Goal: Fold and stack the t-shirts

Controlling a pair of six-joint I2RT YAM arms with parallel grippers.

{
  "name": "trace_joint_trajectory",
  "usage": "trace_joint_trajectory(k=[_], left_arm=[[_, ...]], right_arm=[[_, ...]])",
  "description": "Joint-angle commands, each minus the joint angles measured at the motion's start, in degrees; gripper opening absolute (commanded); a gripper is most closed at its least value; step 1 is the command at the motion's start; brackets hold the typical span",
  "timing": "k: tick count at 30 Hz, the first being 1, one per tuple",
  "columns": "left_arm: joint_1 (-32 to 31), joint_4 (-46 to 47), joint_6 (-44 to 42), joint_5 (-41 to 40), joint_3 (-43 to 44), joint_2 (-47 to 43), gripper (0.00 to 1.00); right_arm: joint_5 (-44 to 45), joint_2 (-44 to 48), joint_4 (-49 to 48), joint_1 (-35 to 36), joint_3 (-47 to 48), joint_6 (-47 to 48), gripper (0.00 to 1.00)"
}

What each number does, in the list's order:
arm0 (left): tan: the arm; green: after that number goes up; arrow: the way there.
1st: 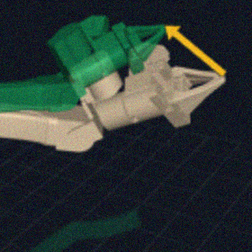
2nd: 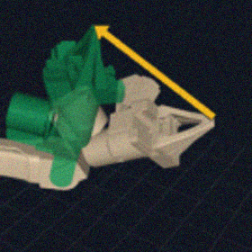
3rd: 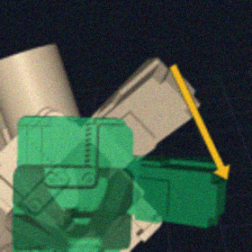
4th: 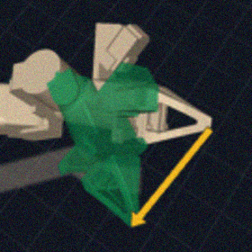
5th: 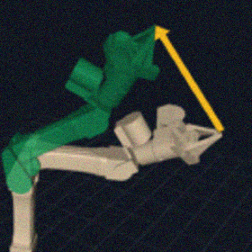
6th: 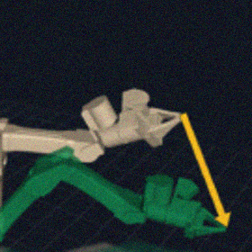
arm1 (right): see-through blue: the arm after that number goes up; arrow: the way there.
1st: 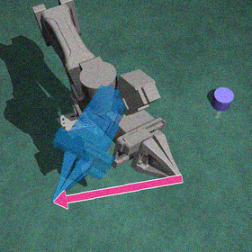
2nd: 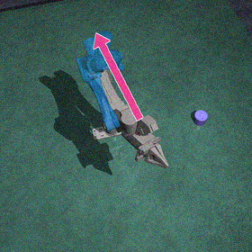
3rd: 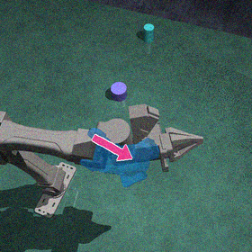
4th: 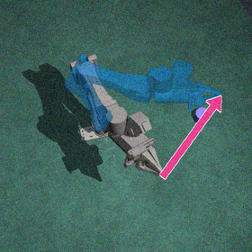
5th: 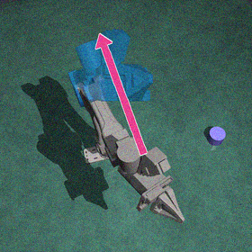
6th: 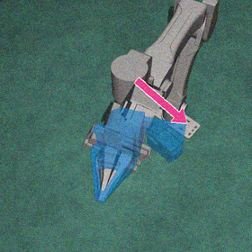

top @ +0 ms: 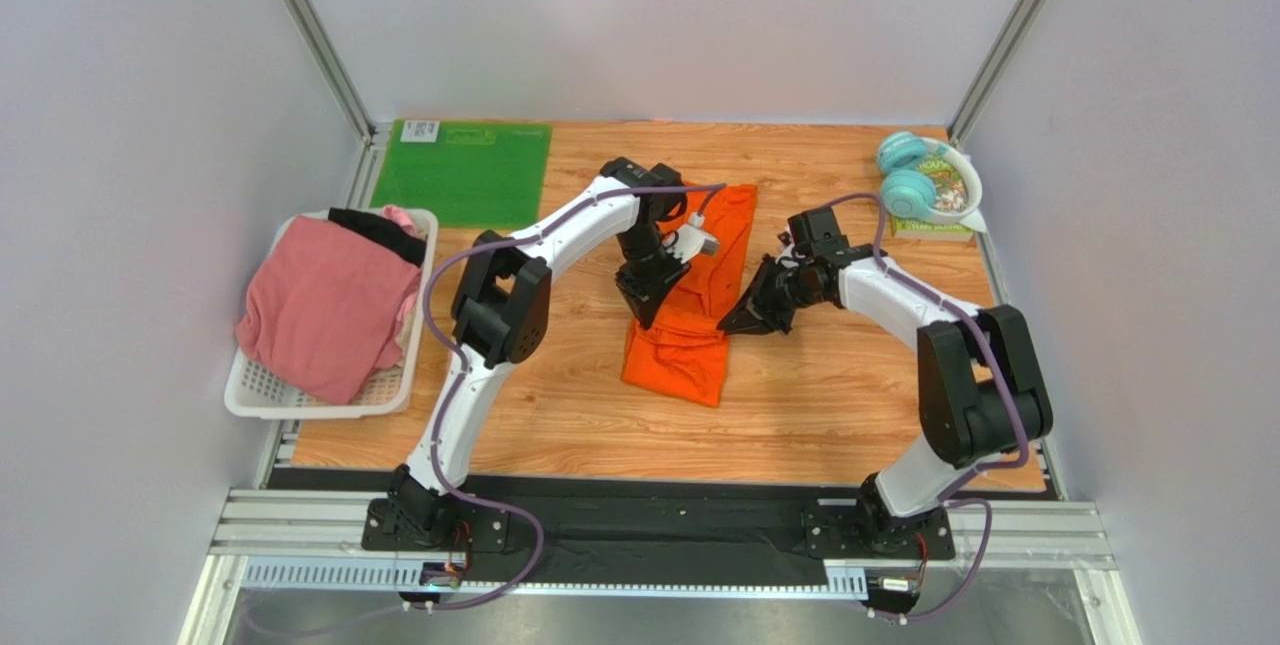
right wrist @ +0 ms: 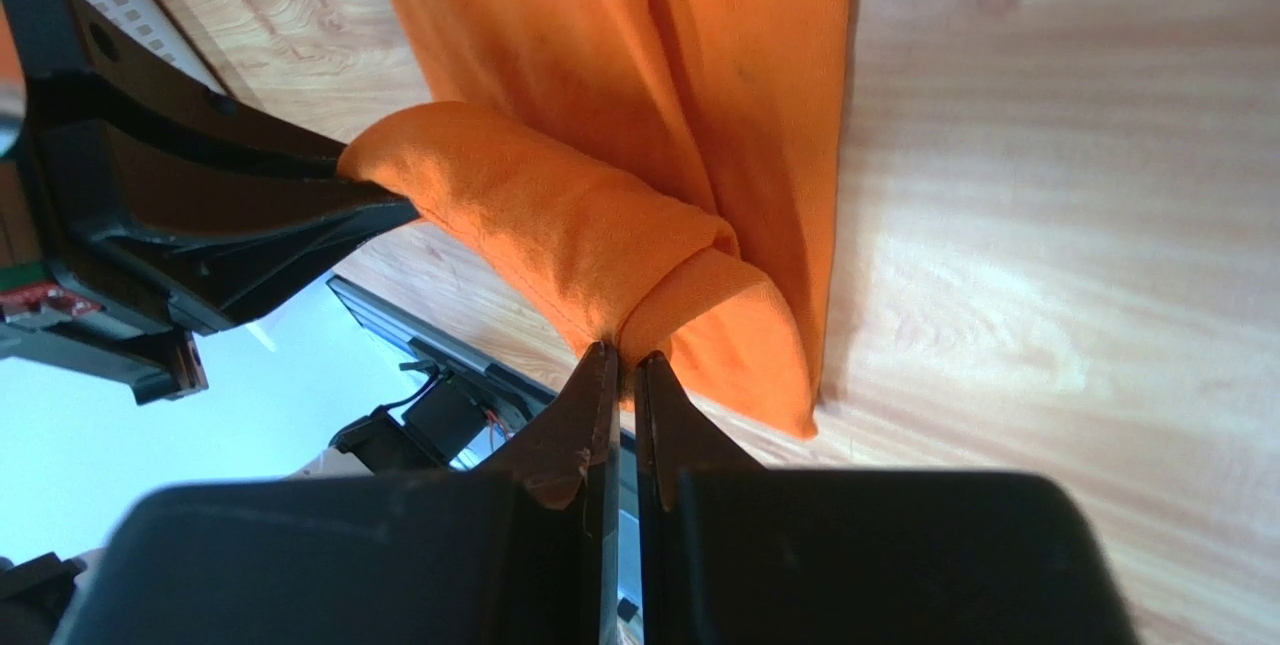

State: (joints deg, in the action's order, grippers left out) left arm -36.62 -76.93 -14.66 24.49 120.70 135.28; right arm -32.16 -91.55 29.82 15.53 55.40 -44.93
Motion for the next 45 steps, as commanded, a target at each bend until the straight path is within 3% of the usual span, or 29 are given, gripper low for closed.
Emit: trace_joint_trajectory(k=[1, 6, 16, 19, 21, 25, 30, 33, 38, 41, 45], left_arm=[[0.76, -3.76, -0.2, -1.55, 3.48, 1.82, 0.04], [1.29, -4.02, 0.06, -3.04, 6.82, 4.11, 0.07], [2.08, -3.85, 0.42, -4.36, 8.85, 4.9, 0.47], [2.26, -3.32, 0.59, -6.02, 8.76, 4.64, 0.59], [2.52, -2.88, 0.68, -6.91, 9.11, 4.46, 0.62], [3.83, -3.4, 1.21, -8.05, 12.08, 3.94, 0.64], [7.0, -4.46, 0.5, -9.64, 12.89, 0.7, 0.65], [8.93, -5.08, 0.07, -9.73, 12.63, -2.81, 0.66], [9.99, -2.1, 0.15, -9.72, 5.17, -12.04, 0.69], [10.08, -0.86, 0.07, -10.17, 2.87, -17.15, 0.71], [10.17, -1.2, 0.85, -5.87, -0.11, -21.72, 0.74]], right_arm=[[-1.58, -4.33, -3.19, -1.11, 3.66, 2.74, 0.0], [-2.47, -10.04, -4.42, -1.91, 6.03, 3.62, 0.0], [-4.13, -15.93, -3.64, -4.19, 13.23, 4.58, 0.0], [-3.61, -17.34, -2.15, -4.37, 15.52, 5.46, 0.11], [-3.17, -17.96, -1.44, -4.54, 18.07, 6.17, 0.15], [-2.99, -20.15, 1.89, -5.51, 22.46, 6.87, 0.35], [1.03, -20.34, 7.43, -5.77, 24.94, 8.27, 0.47], [5.51, -15.62, 8.85, -6.12, 22.23, 8.19, 0.48], [9.92, -6.82, 9.72, -6.13, 20.1, 8.01, 0.46], [7.74, -1.54, 9.11, -4.99, 18.87, 8.1, 0.44], [-1.47, -3.01, 7.09, 0.97, 19.92, 8.19, 0.43]])
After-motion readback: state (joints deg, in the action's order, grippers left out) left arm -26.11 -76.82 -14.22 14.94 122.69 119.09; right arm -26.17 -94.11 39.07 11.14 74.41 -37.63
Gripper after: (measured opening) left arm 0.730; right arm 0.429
